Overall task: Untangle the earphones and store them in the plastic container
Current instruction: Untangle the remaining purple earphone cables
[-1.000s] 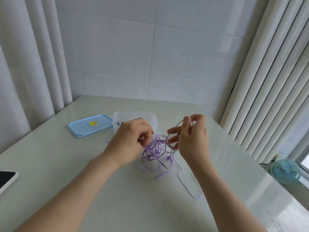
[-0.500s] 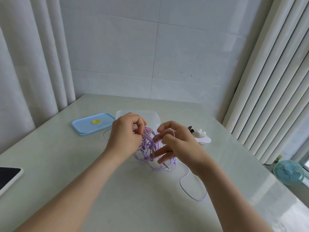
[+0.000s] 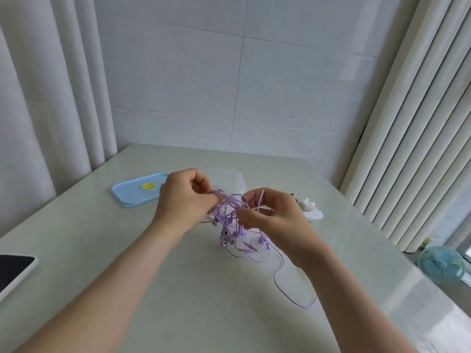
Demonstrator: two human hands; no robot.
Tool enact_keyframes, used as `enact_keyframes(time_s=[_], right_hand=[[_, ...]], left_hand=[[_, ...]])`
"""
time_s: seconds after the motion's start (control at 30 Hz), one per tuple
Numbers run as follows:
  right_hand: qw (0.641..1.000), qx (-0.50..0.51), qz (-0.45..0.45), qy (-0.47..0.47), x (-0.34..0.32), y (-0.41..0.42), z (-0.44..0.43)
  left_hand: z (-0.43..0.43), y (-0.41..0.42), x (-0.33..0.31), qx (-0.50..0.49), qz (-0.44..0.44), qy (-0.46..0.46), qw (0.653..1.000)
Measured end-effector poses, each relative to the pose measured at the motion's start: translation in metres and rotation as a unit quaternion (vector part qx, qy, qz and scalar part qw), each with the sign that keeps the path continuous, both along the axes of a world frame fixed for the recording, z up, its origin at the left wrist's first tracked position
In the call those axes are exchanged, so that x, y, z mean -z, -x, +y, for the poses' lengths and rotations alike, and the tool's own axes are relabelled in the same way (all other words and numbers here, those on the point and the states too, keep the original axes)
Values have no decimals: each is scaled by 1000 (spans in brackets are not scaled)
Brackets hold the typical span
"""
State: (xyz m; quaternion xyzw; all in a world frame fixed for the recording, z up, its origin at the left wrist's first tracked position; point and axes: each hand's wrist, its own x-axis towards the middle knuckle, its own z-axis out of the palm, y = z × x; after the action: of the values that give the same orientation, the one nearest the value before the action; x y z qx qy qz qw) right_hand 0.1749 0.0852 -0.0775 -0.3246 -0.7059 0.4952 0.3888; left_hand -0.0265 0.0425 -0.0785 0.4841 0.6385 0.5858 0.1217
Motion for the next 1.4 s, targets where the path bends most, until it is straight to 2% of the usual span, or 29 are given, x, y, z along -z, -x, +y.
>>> enact_keyframes(time_s=[0.1,0.17,0.37,0.5,0.6,0.77,0.97,1.17,1.4], right_hand=[[999,10,30,15,-1,-1,1],[998,30,53,26,-1,0,1],[995,45,80,46,0,-2,6],[994,22,85,64,-1,-3,5],[988,18,109,107,-3,-2,6],[985,45,108,126,-2,-3,10],[990,27,76,119,-2,-4,8],[994,6,49,96,-10,-5,-1],[996,45,39,59,-13,-1,-5]], left_hand=[[-4,-7,-9,90,-84,-4,992],[-6,-8,-12,119,-81,1,990],[-7,-10,-6,147,93,-11,985],[-7,-10,-6,119,129,-34,984],[-8,-10,-7,82,119,-70,987],[-7,-13,-8,59,19,-73,995],[-7,-16,-5,69,10,-93,993],[-4,-18,-2,19,49,-112,992],[-3,-5,3,15,237,-110,965]])
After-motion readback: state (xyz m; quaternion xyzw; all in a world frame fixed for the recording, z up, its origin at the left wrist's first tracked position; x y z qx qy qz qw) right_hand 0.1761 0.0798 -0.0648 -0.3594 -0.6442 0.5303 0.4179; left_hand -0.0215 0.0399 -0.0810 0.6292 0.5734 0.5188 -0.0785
